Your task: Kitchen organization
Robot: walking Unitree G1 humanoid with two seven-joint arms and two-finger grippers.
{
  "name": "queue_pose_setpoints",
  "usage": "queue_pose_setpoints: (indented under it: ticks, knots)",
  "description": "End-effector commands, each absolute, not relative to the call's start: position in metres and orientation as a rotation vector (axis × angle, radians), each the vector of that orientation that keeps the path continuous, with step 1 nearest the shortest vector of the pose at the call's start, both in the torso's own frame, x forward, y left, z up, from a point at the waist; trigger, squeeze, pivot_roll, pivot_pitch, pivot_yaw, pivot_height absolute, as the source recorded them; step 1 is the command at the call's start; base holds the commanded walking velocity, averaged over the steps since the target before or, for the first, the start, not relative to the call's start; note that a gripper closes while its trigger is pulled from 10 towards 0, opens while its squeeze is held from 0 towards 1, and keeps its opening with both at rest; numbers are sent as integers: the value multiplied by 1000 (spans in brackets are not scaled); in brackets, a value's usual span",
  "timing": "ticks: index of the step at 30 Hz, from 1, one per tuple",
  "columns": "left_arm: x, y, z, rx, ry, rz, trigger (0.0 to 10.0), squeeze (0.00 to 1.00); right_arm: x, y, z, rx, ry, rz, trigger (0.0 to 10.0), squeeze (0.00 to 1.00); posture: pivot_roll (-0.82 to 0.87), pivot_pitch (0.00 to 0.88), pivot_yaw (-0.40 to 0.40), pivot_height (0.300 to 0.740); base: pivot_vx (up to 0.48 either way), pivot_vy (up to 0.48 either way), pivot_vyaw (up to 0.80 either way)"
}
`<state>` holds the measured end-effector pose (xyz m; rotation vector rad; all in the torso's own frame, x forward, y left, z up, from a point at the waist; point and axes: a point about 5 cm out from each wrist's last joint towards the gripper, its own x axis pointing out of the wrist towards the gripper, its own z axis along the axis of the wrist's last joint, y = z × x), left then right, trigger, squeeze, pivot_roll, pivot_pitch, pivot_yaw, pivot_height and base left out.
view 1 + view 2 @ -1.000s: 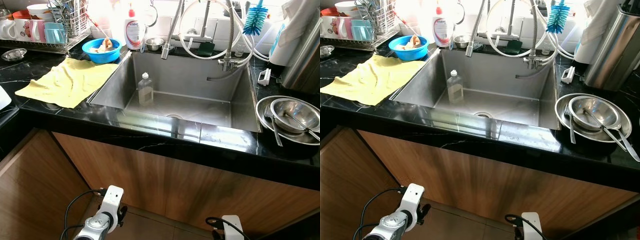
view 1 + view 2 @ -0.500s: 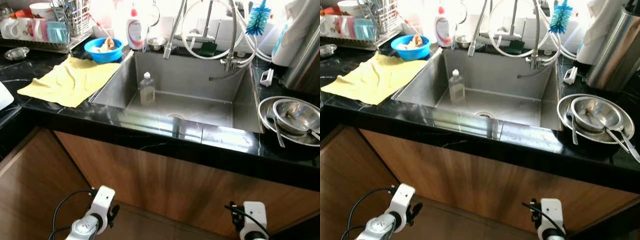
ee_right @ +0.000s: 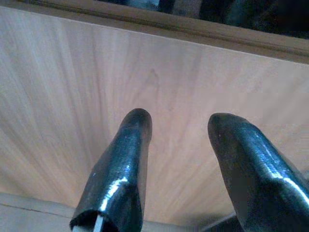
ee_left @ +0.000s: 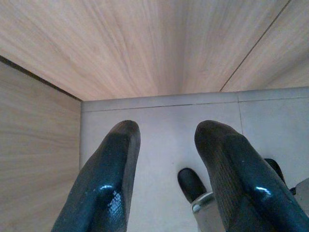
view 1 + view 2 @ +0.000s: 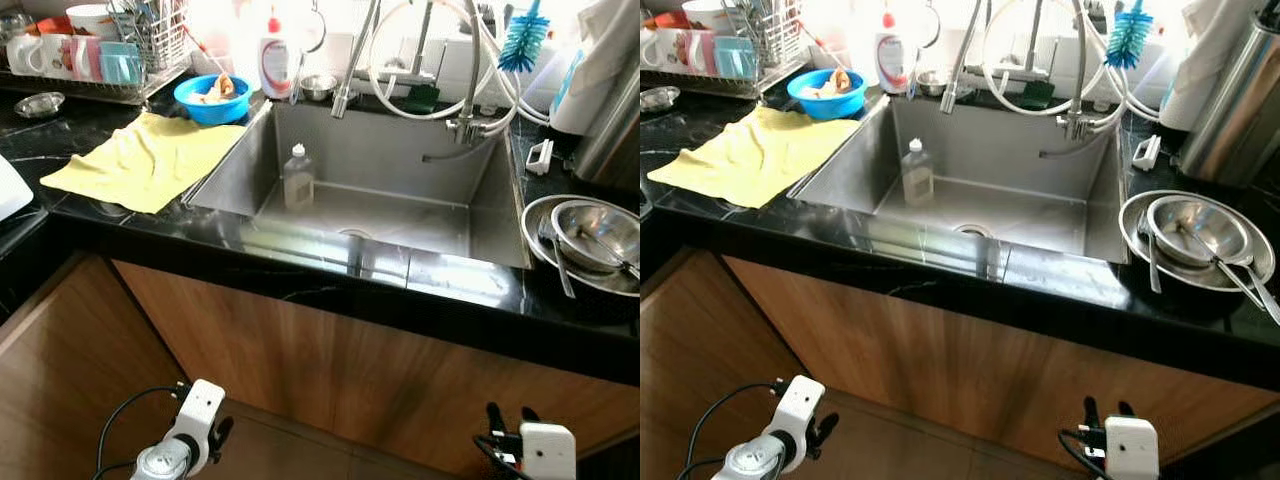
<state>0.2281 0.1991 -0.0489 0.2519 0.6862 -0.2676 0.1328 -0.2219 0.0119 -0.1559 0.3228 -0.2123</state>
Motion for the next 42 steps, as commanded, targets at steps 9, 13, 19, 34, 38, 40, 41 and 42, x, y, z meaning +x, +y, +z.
queue_pose_setpoints:
  ticks: [9,13,19,34,38,40,41,42]
  knots:
    - [215,197,-59,296,762,-299,10000,0,137,-238,64,-245,175,-376,10000,0,-176,0,17,740,0,0,0]
    - [210,198,-63,299,787,-290,10000,0,153,-242,88,-280,85,-410,10000,0,-179,0,18,740,0,0,0]
    - [205,197,-65,304,798,-296,10000,0,176,-239,111,-276,0,-399,10000,0,-173,0,12,740,0,0,0]
    - [207,197,-64,324,787,-305,10000,0,185,-237,124,-293,-10,-460,10000,0,-167,0,17,740,0,0,0]
    - [207,196,-64,323,787,-312,10000,0,184,-252,135,-279,-36,-634,10000,0,-165,0,28,740,0,0,0]
    - [207,197,-64,321,786,-305,10000,0,186,-253,138,-278,-47,-636,10000,0,-164,0,27,740,0,0,0]
    - [207,197,-64,321,785,-303,10000,0,187,-253,139,-277,-51,-636,10000,0,-163,0,27,740,0,0,0]
    - [207,198,-64,325,786,-305,10000,0,189,-253,141,-277,-64,-634,10000,545,-164,0,29,740,0,0,0]
